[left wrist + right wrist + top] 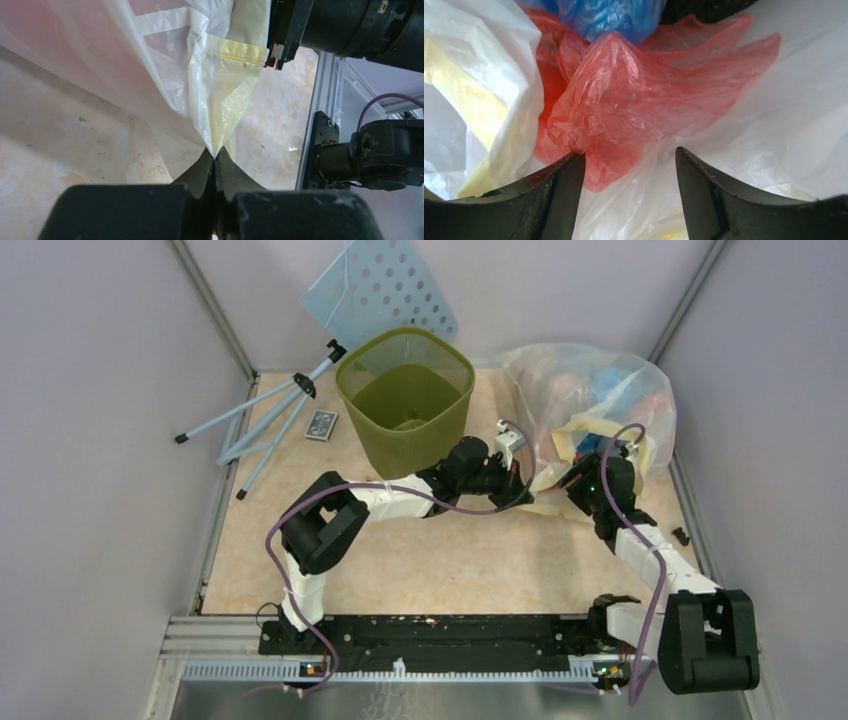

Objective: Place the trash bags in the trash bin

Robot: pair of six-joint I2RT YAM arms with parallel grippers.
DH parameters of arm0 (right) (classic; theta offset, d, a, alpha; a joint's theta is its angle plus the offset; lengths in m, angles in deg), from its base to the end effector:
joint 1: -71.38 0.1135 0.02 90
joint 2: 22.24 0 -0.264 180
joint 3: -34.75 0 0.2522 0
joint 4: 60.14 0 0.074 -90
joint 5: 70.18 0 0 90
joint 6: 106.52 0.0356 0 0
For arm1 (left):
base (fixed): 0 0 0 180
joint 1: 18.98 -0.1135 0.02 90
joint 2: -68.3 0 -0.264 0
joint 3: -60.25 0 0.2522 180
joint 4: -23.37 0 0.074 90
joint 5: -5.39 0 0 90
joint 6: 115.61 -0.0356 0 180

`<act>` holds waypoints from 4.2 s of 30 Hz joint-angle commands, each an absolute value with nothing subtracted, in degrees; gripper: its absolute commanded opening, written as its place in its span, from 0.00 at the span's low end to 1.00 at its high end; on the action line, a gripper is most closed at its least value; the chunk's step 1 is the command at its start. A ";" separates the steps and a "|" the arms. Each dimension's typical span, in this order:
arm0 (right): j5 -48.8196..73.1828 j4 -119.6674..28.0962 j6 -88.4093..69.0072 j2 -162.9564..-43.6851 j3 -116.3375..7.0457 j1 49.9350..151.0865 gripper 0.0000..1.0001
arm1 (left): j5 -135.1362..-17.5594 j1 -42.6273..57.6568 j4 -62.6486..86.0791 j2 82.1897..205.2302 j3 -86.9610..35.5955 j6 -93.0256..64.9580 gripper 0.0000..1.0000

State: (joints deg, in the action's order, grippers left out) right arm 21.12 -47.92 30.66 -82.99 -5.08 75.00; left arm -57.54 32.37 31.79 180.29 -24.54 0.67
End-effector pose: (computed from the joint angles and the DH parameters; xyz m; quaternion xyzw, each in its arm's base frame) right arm 0.2180 0.0130 0.1939 0.3313 0.8146 0.1952 0.4343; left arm 0.2642 -0.3563 0.2090 0.3046 0.7420 -0.5031 0.3218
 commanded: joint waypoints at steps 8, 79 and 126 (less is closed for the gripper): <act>24.09 -54.55 26.41 -93.13 -15.77 75.34 0.55 | -57.15 32.33 28.27 177.99 -29.04 -2.45 0.02; -6.60 -15.55 8.79 -65.82 -35.68 86.90 0.00 | -71.45 35.16 10.23 139.99 -4.21 -4.17 0.99; 7.70 -43.49 13.91 -82.18 -13.44 122.98 0.67 | -77.52 30.15 -6.44 121.54 9.57 3.09 0.75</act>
